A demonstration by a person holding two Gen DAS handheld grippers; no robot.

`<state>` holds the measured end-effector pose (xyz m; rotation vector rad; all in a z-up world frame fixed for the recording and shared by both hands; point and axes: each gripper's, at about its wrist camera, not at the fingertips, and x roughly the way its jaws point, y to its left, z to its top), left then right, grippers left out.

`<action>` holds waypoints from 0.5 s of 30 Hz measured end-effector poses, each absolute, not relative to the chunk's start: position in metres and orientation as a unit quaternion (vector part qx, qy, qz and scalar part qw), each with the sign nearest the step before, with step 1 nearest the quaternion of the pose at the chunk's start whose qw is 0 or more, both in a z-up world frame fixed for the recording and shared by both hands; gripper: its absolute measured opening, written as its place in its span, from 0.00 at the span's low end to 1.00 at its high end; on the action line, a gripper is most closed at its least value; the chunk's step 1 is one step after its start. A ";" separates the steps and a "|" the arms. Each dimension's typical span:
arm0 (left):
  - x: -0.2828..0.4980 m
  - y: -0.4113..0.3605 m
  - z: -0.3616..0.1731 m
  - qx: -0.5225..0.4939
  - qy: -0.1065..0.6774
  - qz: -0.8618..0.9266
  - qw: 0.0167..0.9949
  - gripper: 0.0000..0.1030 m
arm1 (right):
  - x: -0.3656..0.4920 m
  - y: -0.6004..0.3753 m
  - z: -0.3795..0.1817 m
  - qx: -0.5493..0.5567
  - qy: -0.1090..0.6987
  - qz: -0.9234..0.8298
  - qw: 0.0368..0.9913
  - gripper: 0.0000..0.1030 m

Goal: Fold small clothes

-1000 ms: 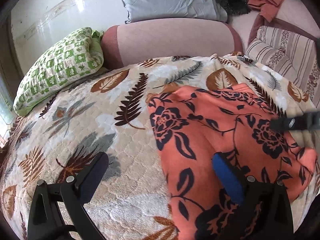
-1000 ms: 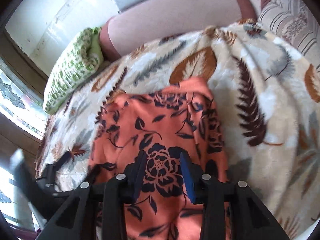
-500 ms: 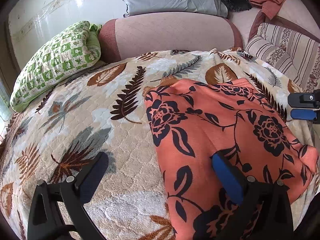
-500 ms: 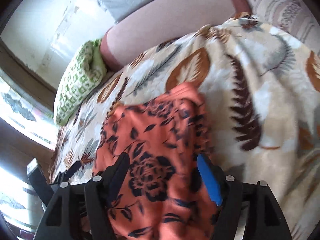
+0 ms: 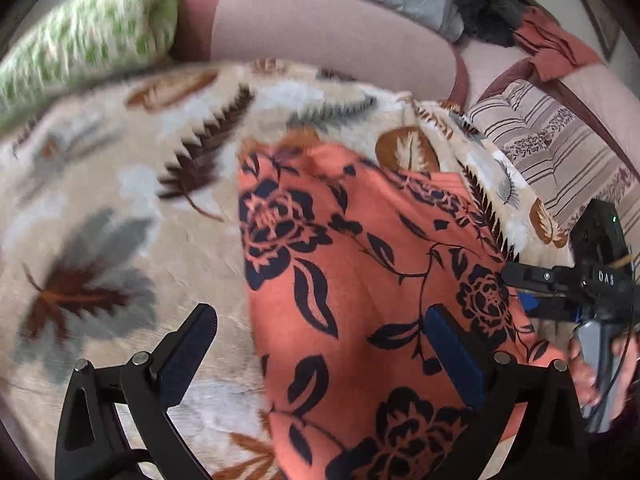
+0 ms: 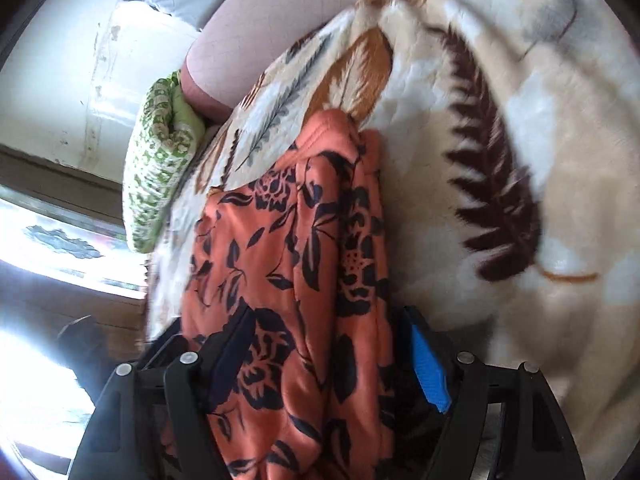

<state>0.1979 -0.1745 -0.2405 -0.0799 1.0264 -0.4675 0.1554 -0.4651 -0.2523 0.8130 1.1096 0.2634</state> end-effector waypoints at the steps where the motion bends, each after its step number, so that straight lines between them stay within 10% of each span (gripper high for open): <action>1: 0.202 -0.178 -0.247 -0.039 0.499 -0.229 0.835 1.00 | 0.158 -0.464 -0.255 0.376 0.513 0.124 0.762 0.75; 9: 0.213 -0.179 -0.267 -0.094 0.543 -0.290 0.783 1.00 | 0.171 -0.445 -0.266 0.387 0.511 0.157 0.751 0.74; 15: 0.210 -0.179 -0.263 -0.088 0.537 -0.296 0.785 0.87 | 0.170 -0.411 -0.254 0.326 0.514 0.154 0.779 0.56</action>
